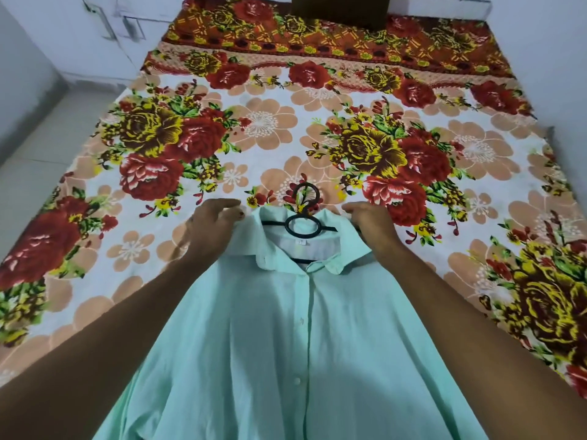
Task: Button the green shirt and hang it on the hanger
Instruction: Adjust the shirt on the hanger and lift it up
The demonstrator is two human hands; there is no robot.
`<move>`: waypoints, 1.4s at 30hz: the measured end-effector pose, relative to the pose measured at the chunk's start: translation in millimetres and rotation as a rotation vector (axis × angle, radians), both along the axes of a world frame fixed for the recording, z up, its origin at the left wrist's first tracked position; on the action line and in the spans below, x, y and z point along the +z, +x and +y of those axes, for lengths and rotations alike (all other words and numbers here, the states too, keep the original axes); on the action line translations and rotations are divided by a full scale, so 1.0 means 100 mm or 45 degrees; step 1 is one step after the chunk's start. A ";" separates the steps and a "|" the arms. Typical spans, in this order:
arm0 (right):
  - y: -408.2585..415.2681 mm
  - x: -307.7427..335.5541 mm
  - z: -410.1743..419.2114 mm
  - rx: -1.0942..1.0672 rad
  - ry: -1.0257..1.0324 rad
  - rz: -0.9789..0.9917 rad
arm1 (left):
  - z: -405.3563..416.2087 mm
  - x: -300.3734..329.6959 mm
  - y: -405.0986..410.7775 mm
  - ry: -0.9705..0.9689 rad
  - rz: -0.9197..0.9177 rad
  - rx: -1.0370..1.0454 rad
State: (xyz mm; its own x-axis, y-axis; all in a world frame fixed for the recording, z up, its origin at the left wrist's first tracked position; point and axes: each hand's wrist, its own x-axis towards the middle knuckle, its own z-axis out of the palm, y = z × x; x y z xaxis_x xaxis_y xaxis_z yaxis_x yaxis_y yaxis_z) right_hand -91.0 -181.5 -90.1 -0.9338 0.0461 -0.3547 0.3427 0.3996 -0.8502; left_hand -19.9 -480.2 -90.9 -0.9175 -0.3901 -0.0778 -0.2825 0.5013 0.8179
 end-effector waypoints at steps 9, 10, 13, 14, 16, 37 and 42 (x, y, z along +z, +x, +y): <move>-0.35 0.01 -0.34 0.692 0.508 0.066 | 0.47 0.13 -0.67 -0.586 -0.418 -0.681; -0.34 0.00 -0.33 0.666 0.483 0.096 | 0.47 0.12 -0.70 -0.554 -0.387 -0.688; -0.31 -0.04 -0.28 0.439 0.407 0.221 | 0.47 0.03 -0.68 -0.443 -0.224 -0.480; -0.29 -0.06 -0.26 0.346 0.393 0.298 | 0.50 0.00 -0.65 -0.415 -0.159 -0.387; -0.20 -0.10 -0.27 0.270 0.432 0.460 | 0.56 -0.08 -0.54 -0.414 -0.021 -0.259; 0.55 -0.01 -0.28 0.241 0.799 0.503 | 0.71 -0.09 0.18 -0.561 -0.021 -0.083; 0.83 -0.18 -0.35 0.145 0.443 0.518 | 0.70 -0.12 0.32 -0.616 0.047 -0.144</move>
